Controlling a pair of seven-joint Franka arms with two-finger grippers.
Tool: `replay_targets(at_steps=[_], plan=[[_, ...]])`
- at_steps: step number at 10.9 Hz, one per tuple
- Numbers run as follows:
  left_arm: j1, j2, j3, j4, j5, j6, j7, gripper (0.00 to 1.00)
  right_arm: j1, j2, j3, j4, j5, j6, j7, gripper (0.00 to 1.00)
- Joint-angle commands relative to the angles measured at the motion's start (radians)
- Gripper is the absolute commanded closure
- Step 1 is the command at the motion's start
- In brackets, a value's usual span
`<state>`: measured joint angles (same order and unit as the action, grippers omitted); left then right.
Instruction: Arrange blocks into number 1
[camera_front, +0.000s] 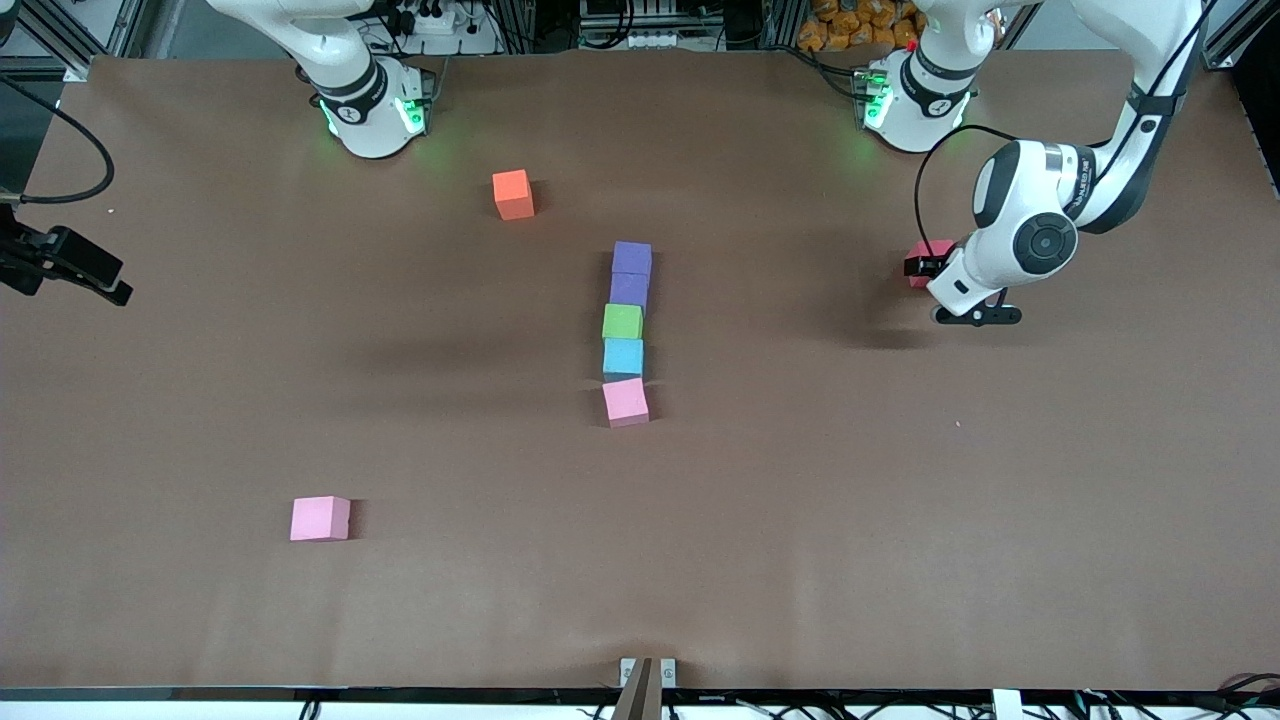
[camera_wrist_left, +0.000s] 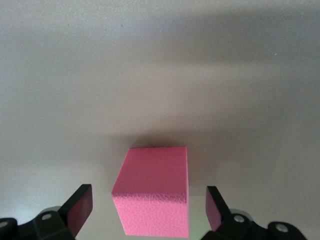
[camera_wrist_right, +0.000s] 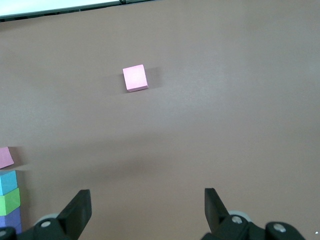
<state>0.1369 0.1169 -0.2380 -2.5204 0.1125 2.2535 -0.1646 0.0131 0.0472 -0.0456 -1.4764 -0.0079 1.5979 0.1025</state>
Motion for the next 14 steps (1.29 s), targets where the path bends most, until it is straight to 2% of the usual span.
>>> replay_targets(at_steps=[1, 14], plan=[[0.007, -0.042, -0.006, -0.046, -0.025, 0.04, -0.004, 0.0, -0.001, 0.002, 0.006, 0.011, -0.007, -0.012, -0.001, 0.0], [-0.005, -0.043, -0.007, -0.067, -0.05, 0.077, -0.01, 0.0, -0.001, -0.016, 0.01, 0.019, 0.026, -0.056, -0.001, 0.0]])
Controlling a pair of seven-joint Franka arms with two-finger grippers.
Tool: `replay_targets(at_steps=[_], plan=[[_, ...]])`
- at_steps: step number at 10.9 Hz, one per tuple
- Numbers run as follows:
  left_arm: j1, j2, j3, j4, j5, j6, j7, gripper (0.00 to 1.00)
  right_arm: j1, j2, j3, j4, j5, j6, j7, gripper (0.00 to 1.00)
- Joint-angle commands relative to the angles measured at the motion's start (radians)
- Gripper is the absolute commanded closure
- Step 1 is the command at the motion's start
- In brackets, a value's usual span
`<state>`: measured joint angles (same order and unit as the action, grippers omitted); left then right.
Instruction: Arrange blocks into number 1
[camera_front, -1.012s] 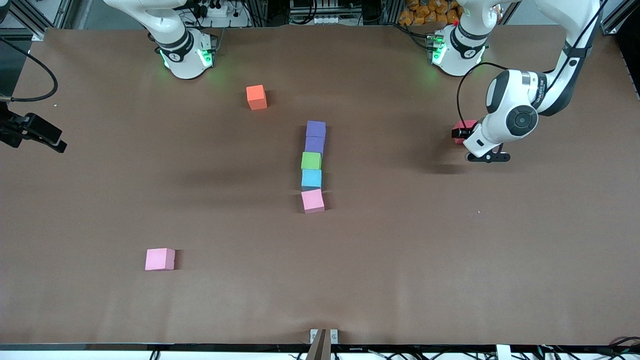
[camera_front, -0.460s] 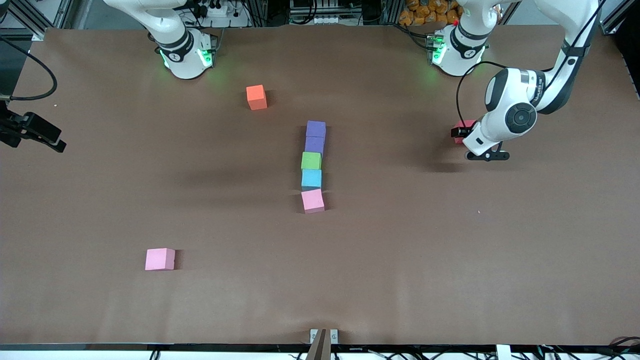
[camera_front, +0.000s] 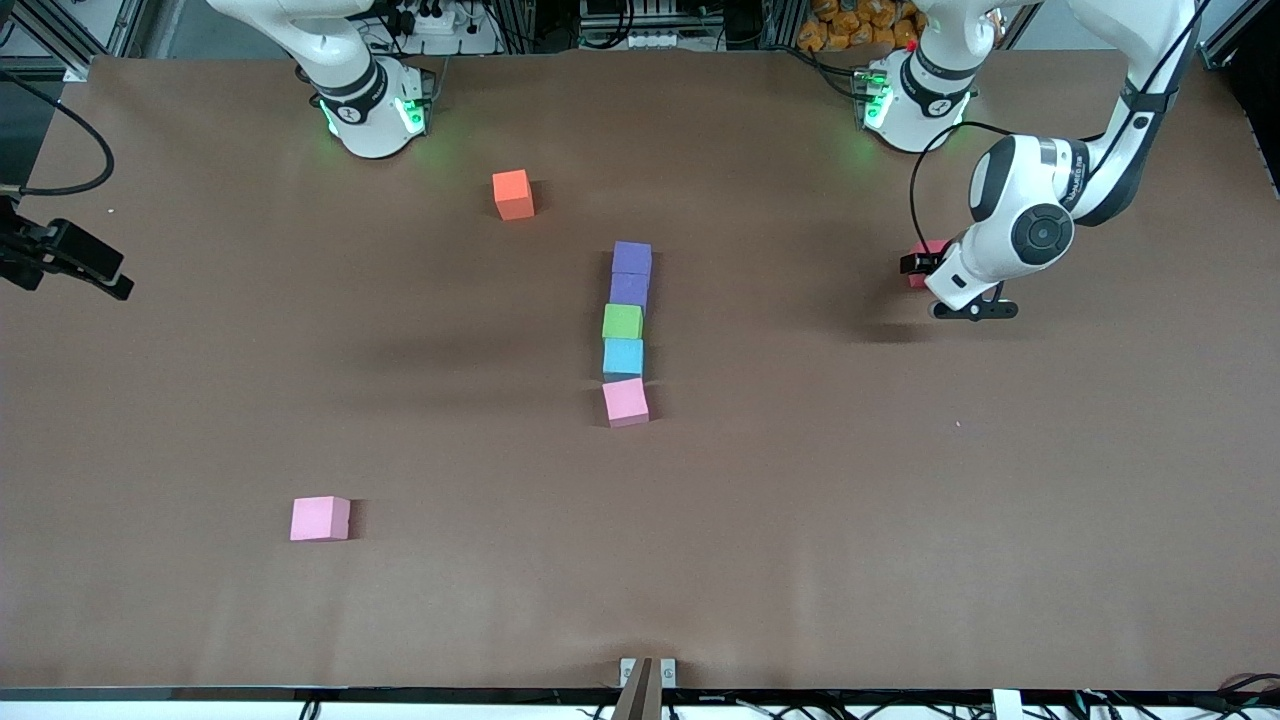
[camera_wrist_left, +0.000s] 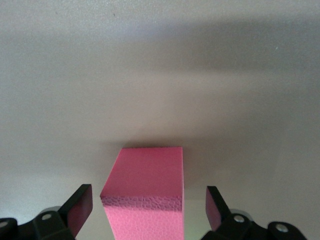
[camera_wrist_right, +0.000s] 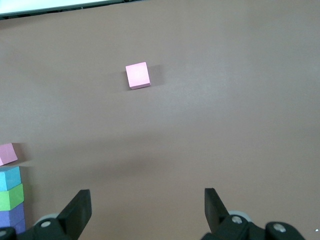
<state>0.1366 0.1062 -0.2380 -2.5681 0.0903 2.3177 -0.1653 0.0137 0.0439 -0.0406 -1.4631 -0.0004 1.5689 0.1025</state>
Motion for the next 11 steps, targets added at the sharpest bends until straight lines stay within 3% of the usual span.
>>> replay_targets(at_steps=[1, 6, 8, 11], plan=[[-0.02, -0.033, -0.009, -0.014, -0.038, 0.012, -0.011, 0.0, 0.0, -0.013, 0.005, 0.006, 0.066, -0.029, 0.014, 0.0], [-0.066, -0.053, -0.009, 0.025, -0.09, 0.005, -0.005, 0.0, 0.002, -0.015, 0.007, 0.015, 0.086, -0.05, 0.042, 0.0], [-0.071, -0.03, -0.006, 0.13, -0.089, -0.064, 0.012, 0.0, 0.003, -0.015, 0.007, 0.017, 0.086, -0.052, 0.034, 0.0], [-0.071, 0.035, -0.004, 0.366, -0.09, -0.213, 0.003, 0.0, 0.019, -0.015, 0.005, 0.017, 0.085, -0.052, 0.037, 0.0]])
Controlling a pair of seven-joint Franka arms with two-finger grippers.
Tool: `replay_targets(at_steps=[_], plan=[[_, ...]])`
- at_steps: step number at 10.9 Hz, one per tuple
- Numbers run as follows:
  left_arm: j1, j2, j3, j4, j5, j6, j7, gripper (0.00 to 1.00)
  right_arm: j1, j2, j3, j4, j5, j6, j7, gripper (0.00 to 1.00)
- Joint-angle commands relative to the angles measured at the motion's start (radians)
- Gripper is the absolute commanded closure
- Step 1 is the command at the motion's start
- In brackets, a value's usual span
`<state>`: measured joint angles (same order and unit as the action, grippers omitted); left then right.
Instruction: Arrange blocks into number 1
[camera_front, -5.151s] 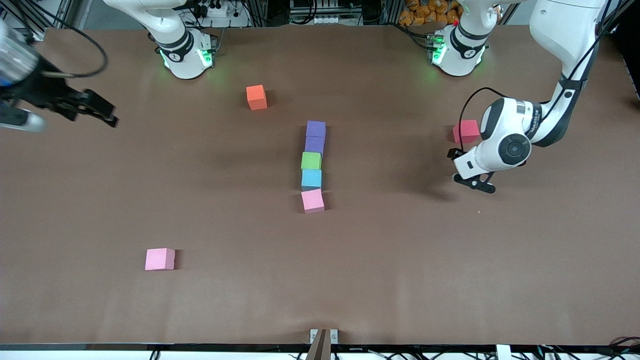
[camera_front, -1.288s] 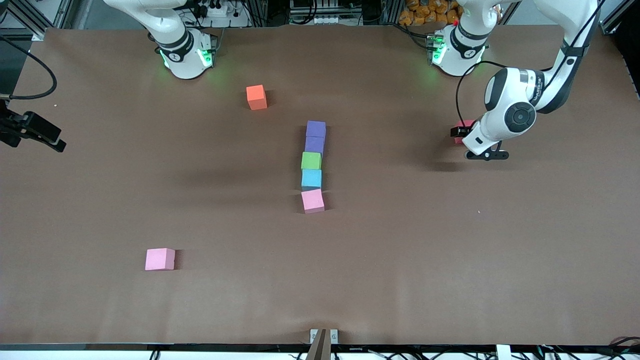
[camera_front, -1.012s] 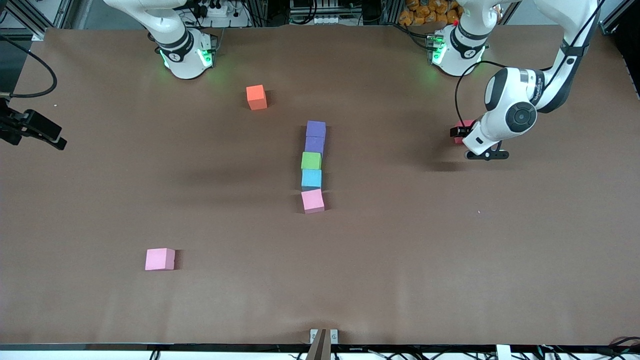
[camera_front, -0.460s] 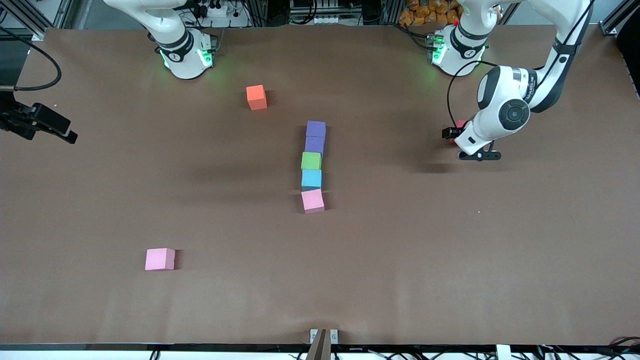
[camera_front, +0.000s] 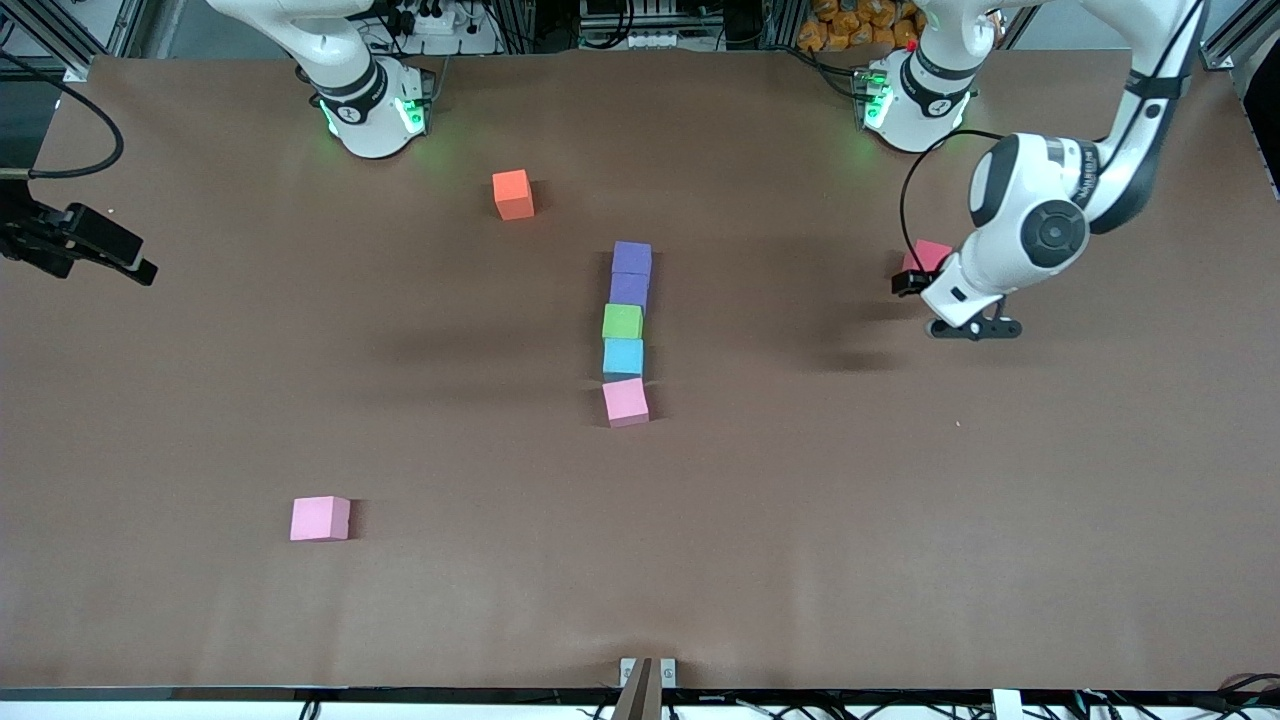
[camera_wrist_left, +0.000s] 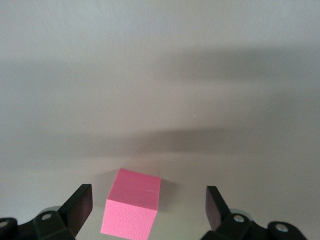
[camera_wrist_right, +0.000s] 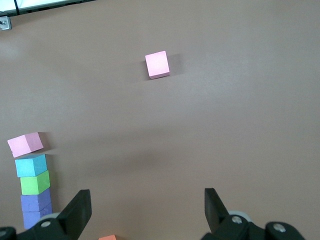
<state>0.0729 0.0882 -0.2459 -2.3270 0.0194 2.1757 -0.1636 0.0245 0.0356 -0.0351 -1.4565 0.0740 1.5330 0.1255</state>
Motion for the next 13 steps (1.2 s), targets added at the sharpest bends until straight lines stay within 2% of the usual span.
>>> replay_targets(at_steps=[1, 3, 4, 5, 7, 9, 12, 13], plan=[[-0.008, 0.088, 0.004, 0.237, -0.021, -0.124, -0.004, 0.0, 0.008, -0.006, -0.002, 0.01, 0.01, -0.016, 0.014, 0.0], [-0.019, 0.178, 0.014, 0.459, -0.021, -0.184, -0.013, 0.0, 0.006, -0.006, -0.006, 0.01, 0.012, -0.016, 0.016, 0.0], [-0.033, 0.18, 0.016, 0.519, -0.018, -0.185, -0.025, 0.0, 0.005, -0.006, -0.008, 0.01, 0.01, -0.016, 0.013, 0.0], [-0.062, 0.167, 0.026, 0.559, -0.009, -0.185, -0.046, 0.0, 0.002, -0.006, -0.011, 0.01, 0.01, -0.017, 0.011, 0.0], [-0.195, 0.084, 0.153, 0.606, -0.006, -0.186, -0.042, 0.0, -0.017, -0.005, -0.014, 0.022, 0.009, -0.043, 0.016, 0.0], [-0.2, 0.006, 0.166, 0.635, -0.006, -0.223, -0.036, 0.0, -0.025, 0.0, -0.009, 0.024, -0.005, -0.039, 0.02, 0.0], [-0.197, -0.082, 0.169, 0.735, -0.018, -0.38, -0.028, 0.0, -0.026, 0.009, -0.009, 0.024, -0.005, -0.03, 0.014, 0.0], [-0.199, -0.105, 0.178, 0.735, -0.015, -0.41, -0.028, 0.0, -0.022, 0.009, -0.009, 0.024, -0.008, -0.019, 0.011, 0.0]])
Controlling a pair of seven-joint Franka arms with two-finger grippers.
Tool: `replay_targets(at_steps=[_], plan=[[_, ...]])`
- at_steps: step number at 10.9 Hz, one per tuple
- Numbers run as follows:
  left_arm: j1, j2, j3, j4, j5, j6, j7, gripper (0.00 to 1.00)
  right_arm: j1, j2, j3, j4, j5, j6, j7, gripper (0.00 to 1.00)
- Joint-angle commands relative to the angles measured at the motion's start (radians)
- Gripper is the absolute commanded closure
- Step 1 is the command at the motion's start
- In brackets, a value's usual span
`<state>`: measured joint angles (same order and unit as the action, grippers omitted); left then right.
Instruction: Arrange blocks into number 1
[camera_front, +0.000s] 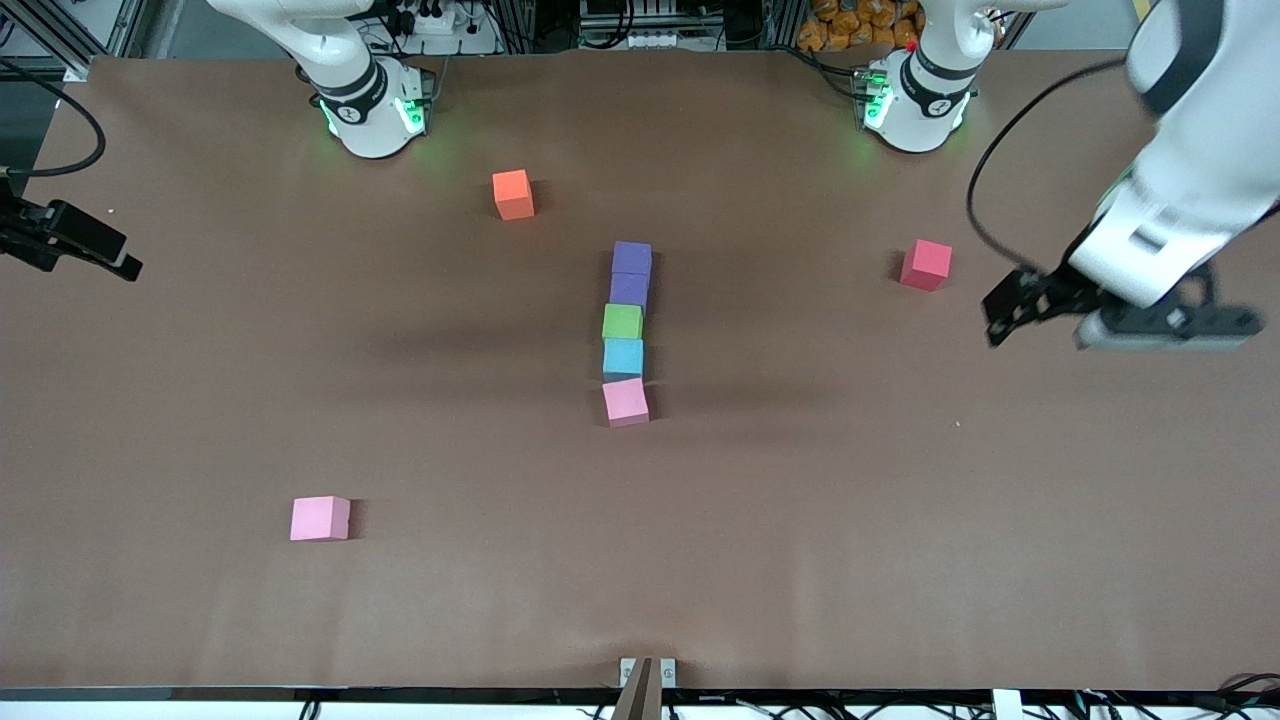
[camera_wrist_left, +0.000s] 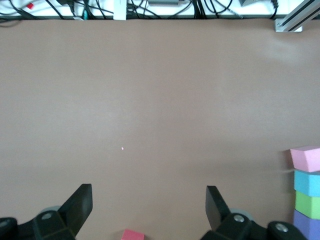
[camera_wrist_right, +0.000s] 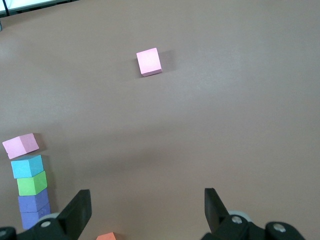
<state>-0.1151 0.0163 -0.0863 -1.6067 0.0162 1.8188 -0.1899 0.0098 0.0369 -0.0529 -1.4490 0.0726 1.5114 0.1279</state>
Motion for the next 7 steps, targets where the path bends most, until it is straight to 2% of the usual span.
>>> replay_targets(at_steps=[1, 6, 7], plan=[[-0.009, -0.038, 0.025, 0.016, -0.006, -0.077, 0.0, 0.0, -0.007, 0.009, 0.008, 0.015, -0.007, 0.021, 0.003, 0.0], [0.005, -0.039, 0.028, 0.073, -0.002, -0.16, 0.016, 0.0, -0.031, 0.031, 0.007, 0.012, -0.008, 0.05, -0.048, 0.0], [0.0, -0.039, 0.028, 0.08, -0.004, -0.209, 0.018, 0.0, -0.028, 0.031, 0.008, 0.012, -0.011, 0.049, -0.063, 0.0]])
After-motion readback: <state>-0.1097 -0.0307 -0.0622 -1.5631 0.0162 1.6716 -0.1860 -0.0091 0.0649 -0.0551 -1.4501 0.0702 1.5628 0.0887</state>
